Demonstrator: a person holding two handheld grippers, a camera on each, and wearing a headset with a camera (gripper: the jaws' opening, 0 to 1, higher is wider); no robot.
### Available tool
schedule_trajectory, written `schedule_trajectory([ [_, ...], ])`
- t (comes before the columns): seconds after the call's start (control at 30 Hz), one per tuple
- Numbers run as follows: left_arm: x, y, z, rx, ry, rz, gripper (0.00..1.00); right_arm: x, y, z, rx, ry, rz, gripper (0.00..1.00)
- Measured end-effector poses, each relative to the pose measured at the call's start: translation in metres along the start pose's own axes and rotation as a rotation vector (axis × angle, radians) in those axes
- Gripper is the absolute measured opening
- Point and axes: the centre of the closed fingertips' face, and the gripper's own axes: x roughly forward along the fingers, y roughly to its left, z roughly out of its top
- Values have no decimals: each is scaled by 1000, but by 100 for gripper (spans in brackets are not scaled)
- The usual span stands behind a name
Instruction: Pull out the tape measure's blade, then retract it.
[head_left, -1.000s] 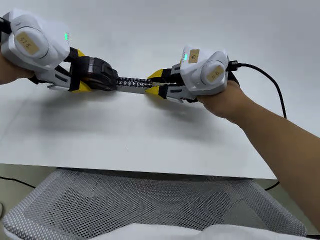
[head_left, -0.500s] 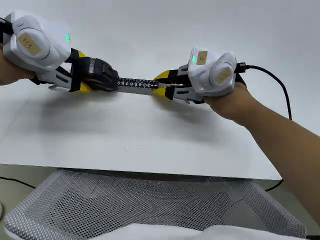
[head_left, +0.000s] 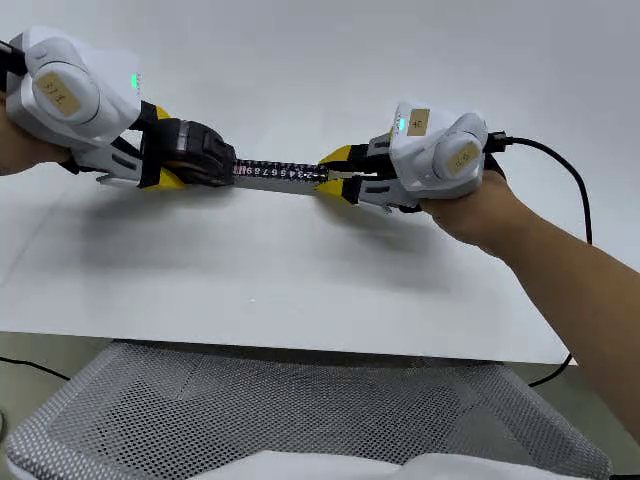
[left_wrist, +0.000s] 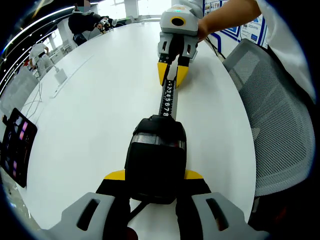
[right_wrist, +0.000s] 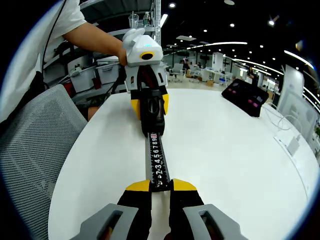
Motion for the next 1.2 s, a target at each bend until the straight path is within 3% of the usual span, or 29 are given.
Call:
schedule_trajectory([
  [0.63, 2, 2, -2, -3, -1, 2, 30, -19, -1, -13, 5, 20, -4, 8],
  [1.2, 3, 2, -1, -6, -4, 3, 30, -23, -1, -18, 11, 23, -8, 8],
])
